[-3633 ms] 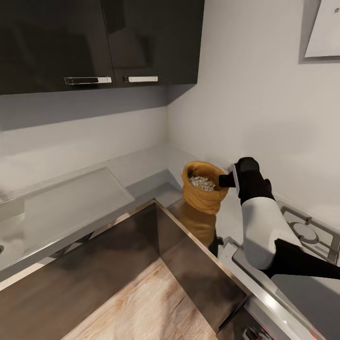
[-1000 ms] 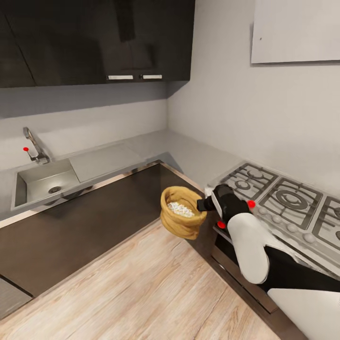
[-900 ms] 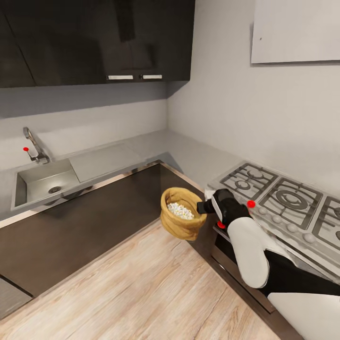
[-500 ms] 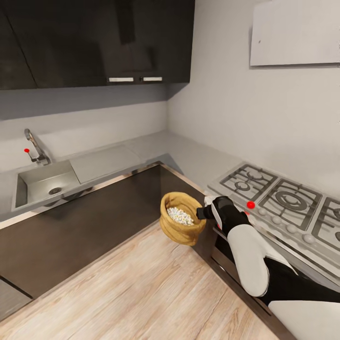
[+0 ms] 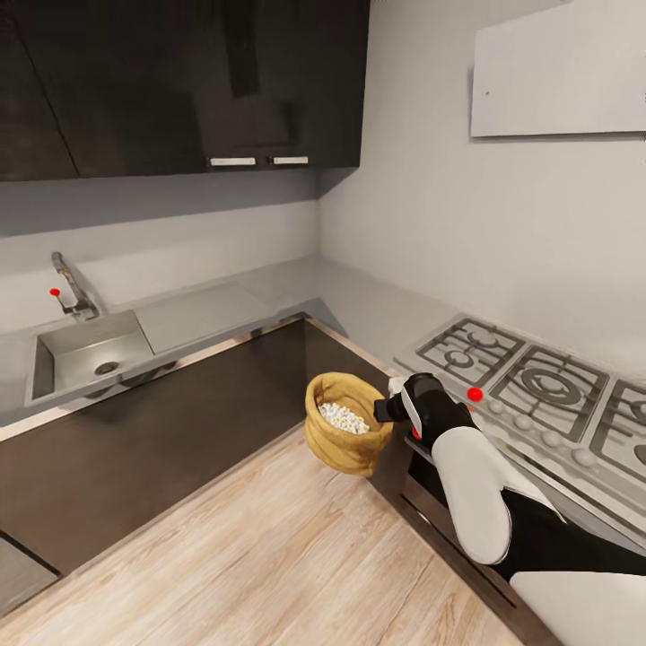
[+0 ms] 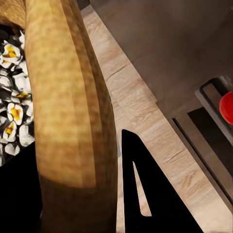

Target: In the kitchen, take the popcorn bag from the countertop, put it into the microwave, and heat it until the popcorn is cooked so the cooked popcorn ends up inside the bag.

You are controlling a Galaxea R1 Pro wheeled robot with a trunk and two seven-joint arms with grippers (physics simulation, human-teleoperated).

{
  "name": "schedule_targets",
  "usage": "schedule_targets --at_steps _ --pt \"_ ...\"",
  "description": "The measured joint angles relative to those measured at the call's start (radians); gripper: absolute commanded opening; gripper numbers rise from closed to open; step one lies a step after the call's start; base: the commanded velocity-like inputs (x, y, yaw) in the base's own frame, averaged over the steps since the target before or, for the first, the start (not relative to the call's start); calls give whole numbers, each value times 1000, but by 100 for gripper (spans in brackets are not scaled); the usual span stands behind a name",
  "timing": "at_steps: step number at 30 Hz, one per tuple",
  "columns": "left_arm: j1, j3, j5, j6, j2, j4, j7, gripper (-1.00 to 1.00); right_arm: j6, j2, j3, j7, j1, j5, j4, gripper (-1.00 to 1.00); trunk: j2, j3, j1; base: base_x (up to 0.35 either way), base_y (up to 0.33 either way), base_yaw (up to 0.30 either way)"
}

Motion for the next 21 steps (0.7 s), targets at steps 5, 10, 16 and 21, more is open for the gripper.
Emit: schedule_targets --at_steps 5,10,16,21 --pt "0 -1 0 -1 0 -1 -3 100 2 0 0 0 0 0 0 -100 0 8 0 -38 0 0" --pt "0 5 6 0 -3 0 0 100 1 0 0 0 0 0 1 -100 0 16 1 -286 31 0" --pt "0 6 2 0 -3 0 1 100 0 0 0 0 0 0 2 -100 0 26 1 -330 70 0" --pt "0 4 2 0 -2 0 1 100 0 0 0 0 0 0 1 -100 0 34 0 -201 26 0"
